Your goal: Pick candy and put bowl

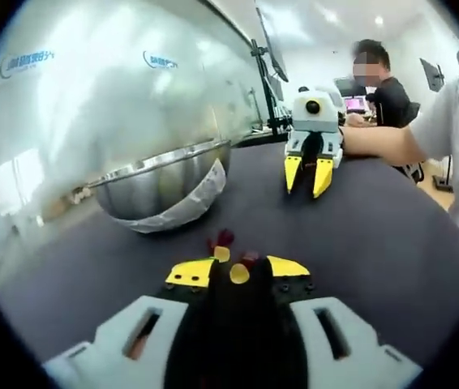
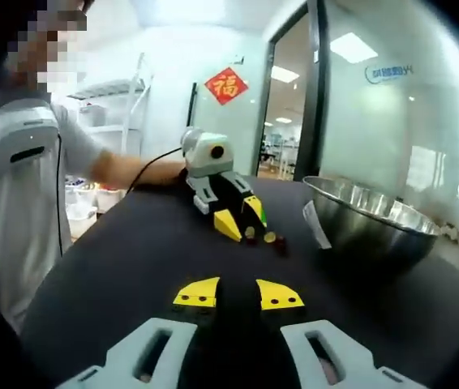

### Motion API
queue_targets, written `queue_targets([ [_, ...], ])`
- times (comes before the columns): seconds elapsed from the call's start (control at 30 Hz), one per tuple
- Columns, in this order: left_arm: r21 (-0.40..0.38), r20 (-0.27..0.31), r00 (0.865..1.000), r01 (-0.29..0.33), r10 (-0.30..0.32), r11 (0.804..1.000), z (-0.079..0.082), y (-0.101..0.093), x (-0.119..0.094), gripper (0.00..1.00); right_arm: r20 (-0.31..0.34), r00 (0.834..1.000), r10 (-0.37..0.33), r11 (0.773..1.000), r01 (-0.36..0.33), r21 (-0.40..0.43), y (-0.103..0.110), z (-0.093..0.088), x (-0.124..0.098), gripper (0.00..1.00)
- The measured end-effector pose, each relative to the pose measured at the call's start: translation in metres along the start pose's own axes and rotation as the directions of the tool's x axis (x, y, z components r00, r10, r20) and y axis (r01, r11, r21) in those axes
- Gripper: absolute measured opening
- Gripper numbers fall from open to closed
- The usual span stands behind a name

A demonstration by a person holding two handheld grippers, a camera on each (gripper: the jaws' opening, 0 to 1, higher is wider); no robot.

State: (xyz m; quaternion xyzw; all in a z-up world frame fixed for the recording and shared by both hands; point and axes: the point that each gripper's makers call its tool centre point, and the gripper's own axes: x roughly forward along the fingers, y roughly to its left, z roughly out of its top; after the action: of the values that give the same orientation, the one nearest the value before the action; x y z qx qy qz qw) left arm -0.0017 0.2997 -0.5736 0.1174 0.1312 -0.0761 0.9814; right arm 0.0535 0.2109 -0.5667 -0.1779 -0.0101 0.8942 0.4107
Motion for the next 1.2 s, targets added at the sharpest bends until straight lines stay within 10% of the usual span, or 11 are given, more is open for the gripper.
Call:
queue_targets([
  [1.2, 0.085, 0.0, 1.0, -0.003, 0.003, 0.996, -0.001, -0.004, -0.023, 0.02, -0.078, 0.97, -0.23, 0.97, 0.235, 0.061, -0.044, 0.005, 0.084, 0.12],
])
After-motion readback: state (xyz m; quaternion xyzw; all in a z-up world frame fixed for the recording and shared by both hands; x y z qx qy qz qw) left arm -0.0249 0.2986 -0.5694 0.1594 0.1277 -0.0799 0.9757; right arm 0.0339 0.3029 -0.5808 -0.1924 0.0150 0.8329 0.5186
